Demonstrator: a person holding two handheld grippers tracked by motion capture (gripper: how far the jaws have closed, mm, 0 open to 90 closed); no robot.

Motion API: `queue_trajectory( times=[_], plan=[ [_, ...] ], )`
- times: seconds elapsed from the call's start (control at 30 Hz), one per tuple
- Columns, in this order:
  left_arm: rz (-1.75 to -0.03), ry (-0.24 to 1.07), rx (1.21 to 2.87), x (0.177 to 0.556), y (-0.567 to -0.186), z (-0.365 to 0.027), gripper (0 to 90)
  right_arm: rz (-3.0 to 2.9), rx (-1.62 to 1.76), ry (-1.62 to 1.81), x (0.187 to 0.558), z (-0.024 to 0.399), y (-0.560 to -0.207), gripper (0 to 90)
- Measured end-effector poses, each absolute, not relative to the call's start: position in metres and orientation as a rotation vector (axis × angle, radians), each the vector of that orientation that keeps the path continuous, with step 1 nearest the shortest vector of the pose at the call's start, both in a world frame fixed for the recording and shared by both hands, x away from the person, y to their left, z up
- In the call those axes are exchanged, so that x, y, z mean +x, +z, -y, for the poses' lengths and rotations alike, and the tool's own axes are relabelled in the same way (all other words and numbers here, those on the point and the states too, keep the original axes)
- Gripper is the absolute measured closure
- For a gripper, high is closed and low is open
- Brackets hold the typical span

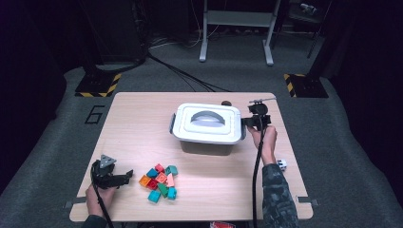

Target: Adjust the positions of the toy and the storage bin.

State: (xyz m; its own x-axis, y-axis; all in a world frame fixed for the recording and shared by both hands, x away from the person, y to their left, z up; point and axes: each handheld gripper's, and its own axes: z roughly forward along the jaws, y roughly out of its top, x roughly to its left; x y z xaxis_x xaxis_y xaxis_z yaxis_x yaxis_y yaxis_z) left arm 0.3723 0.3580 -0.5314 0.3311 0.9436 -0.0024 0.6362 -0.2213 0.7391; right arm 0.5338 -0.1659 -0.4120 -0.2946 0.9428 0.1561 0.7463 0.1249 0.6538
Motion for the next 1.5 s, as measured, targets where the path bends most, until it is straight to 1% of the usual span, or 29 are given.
queue_trajectory(
  times=[0.23,0.27,0.33,0.4,0.43,0.6,0.67,0.77,0.83,0.93,1.07,1.17,1.33,1.43,1.47,1.5],
  plan=[
    [-1.385,0.608,1.950,0.372,-0.531,-0.358,8.3,-2.132,1.641,0.933,0.519,0.173,-0.412,77.1],
    [-1.385,0.608,1.950,0.372,-0.531,-0.358,8.3,-2.137,1.645,0.936,0.517,0.174,-0.411,74.7],
    [-1.385,0.609,1.950,0.372,-0.531,-0.358,8.3,-2.131,1.639,0.918,0.514,0.177,-0.411,62.9],
    [-1.385,0.609,1.950,0.372,-0.531,-0.358,8.3,-2.127,1.636,0.926,0.512,0.181,-0.411,54.4],
    [-1.385,0.608,1.950,0.372,-0.531,-0.358,8.3,-2.108,1.634,0.932,0.510,0.184,-0.411,47.8],
    [-1.385,0.608,1.950,0.372,-0.531,-0.358,8.3,-2.096,1.554,1.004,0.499,0.194,-0.398,25.9],
    [-1.385,0.608,1.950,0.372,-0.531,-0.358,8.3,-2.136,1.496,1.023,0.495,0.193,-0.392,19.5],
    [-1.385,0.608,1.950,0.372,-0.531,-0.358,8.3,-2.186,1.419,1.038,0.491,0.184,-0.384,15.1],
    [-1.385,0.608,1.950,0.372,-0.531,-0.358,8.3,-2.225,1.347,1.040,0.490,0.176,-0.381,15.0],
    [-1.385,0.608,1.950,0.372,-0.531,-0.358,8.3,-2.278,1.274,1.034,0.489,0.158,-0.378,20.7],
    [-1.385,0.608,1.950,0.372,-0.531,-0.358,8.3,-2.333,1.193,1.028,0.494,0.139,-0.378,24.9],
    [-1.385,0.608,1.951,0.372,-0.531,-0.358,8.3,-2.360,1.129,1.033,0.499,0.126,-0.379,30.4],
    [-1.386,0.608,1.948,0.372,-0.531,-0.358,8.3,-2.393,1.084,1.052,0.506,0.114,-0.382,47.2],
    [-1.385,0.608,1.950,0.372,-0.531,-0.358,8.3,-2.413,1.068,1.039,0.507,0.110,-0.384,53.8],
    [-1.385,0.608,1.950,0.372,-0.531,-0.358,8.3,-2.422,1.055,1.034,0.507,0.109,-0.385,58.7],
    [-1.385,0.608,1.950,0.372,-0.531,-0.358,8.3,-2.421,1.048,1.035,0.506,0.108,-0.385,61.4]
  ],
)
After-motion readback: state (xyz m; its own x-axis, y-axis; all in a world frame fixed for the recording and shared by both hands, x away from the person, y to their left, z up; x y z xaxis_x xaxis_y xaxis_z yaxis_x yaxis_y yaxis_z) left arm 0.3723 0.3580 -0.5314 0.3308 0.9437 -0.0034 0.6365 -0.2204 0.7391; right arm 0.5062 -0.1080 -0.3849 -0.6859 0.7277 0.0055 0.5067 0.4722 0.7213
